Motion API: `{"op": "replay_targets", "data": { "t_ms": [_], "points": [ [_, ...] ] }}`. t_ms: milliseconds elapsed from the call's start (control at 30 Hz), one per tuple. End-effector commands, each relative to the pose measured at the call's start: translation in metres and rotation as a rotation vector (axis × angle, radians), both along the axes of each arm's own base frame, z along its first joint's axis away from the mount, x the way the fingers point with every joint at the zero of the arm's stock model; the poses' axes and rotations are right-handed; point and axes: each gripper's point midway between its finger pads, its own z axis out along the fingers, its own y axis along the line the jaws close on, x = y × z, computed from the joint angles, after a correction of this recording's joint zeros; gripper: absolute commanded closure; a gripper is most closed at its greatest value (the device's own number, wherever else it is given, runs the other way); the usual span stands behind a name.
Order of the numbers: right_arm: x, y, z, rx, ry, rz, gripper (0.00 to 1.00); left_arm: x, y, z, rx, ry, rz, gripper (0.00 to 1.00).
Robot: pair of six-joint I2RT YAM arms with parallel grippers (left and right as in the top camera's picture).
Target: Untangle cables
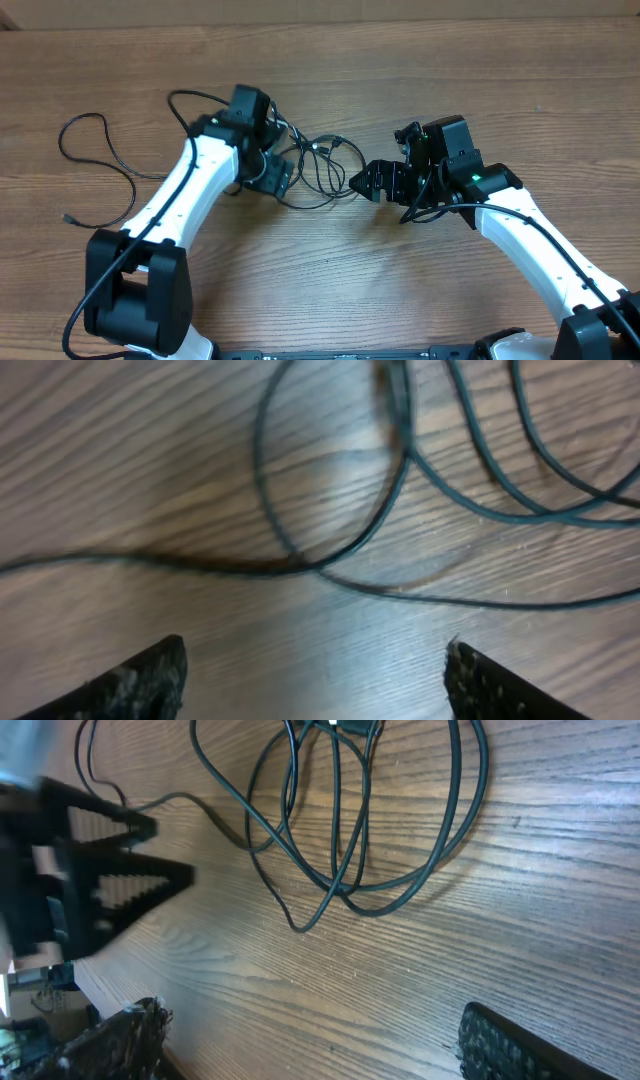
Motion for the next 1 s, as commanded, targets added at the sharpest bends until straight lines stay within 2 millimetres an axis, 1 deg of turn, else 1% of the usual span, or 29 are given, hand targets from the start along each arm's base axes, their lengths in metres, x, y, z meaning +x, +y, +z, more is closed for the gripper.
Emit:
{"op": "replay_targets", "data": {
  "t_ms": [0, 100, 167, 233, 333, 500, 633, 800, 833, 967],
  "points": [
    [0.002, 0.000, -0.001, -0.007, -0.009, 0.002, 0.09, -0.014, -0.025, -0.013, -0.068, -0.016, -0.229, 0.19],
    [0.002, 0.000, -0.001, -0.008, -0.008, 0.002, 0.09, -0.013, -0.037, -0.027, -0.095, -0.073, -0.307, 0.21],
    [0.001, 0.000, -0.001, -0.008, -0.007, 0.002, 0.09, -0.009, -0.040, -0.032, -0.094, -0.107, -0.312, 0.23],
    [0.001, 0.000, -0.001, -0.009, -0.005, 0.002, 0.09, -0.005, -0.042, -0.034, -0.099, -0.132, -0.313, 0.29],
    [0.000, 0.000, -0.002, -0.010, -0.002, 0.001, 0.09, 0.000, -0.044, -0.033, -0.104, -0.160, -0.314, 0.32],
    [0.000, 0.000, -0.002, -0.010, -0.001, 0.002, 0.09, 0.007, -0.046, -0.032, -0.109, -0.186, -0.315, 0.33],
    [0.000, 0.000, -0.002, -0.010, -0.001, 0.002, 0.09, 0.007, -0.046, -0.036, -0.109, -0.177, -0.312, 0.34],
    [0.000, 0.000, -0.002, -0.010, -0.001, 0.002, 0.09, 0.004, -0.045, -0.048, -0.104, -0.143, -0.307, 0.32],
    [0.000, 0.000, -0.002, -0.010, -0.001, 0.002, 0.09, 0.002, -0.045, -0.055, -0.100, -0.126, -0.309, 0.30],
    [0.000, 0.000, -0.002, -0.010, -0.001, 0.002, 0.09, -0.001, -0.045, -0.067, -0.100, -0.091, -0.308, 0.30]
  ]
}}
